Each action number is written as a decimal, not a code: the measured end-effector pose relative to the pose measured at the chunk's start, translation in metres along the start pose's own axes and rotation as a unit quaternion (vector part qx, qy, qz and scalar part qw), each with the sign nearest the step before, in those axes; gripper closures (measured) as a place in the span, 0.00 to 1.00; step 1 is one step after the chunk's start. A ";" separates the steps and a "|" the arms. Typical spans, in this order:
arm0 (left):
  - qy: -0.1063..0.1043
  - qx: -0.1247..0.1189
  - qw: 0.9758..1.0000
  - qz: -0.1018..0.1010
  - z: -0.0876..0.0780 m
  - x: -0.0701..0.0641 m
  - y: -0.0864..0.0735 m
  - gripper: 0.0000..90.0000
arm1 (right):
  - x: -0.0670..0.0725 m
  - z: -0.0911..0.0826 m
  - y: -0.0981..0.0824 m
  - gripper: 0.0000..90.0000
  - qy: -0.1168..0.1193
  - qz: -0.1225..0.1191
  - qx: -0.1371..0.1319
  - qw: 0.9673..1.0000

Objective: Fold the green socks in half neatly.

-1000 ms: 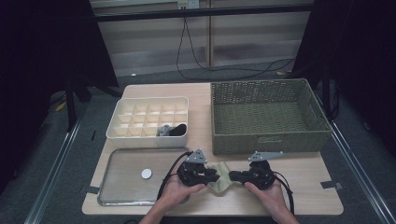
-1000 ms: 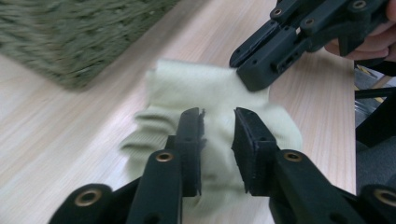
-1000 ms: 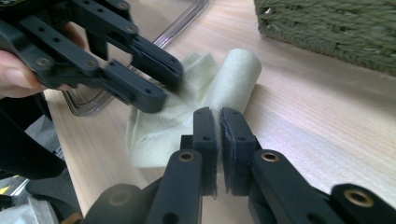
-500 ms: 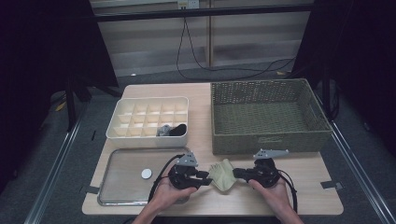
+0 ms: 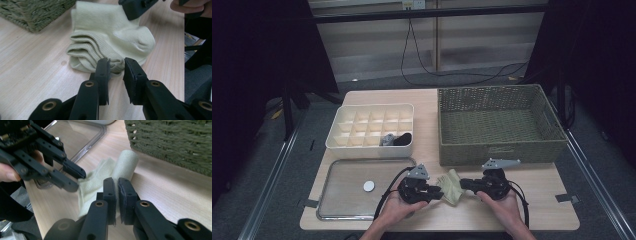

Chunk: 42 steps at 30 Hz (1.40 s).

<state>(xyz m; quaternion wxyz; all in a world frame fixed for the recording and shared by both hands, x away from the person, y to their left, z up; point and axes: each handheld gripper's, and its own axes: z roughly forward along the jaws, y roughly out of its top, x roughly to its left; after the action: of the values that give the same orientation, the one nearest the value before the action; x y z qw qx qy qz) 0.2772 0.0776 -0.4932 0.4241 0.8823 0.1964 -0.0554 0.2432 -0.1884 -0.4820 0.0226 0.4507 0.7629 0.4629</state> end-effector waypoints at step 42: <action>0.012 -0.022 0.999 -0.043 -0.015 0.015 0.004 0.84 | 0.028 0.033 -0.008 0.94 0.041 -0.023 0.044 0.998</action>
<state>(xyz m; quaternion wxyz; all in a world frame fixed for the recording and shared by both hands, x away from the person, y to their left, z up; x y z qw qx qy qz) 0.2918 0.0919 -0.4848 0.4378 0.8644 0.2403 -0.0583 0.2355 -0.1475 -0.4959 -0.0180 0.4145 0.7931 0.4459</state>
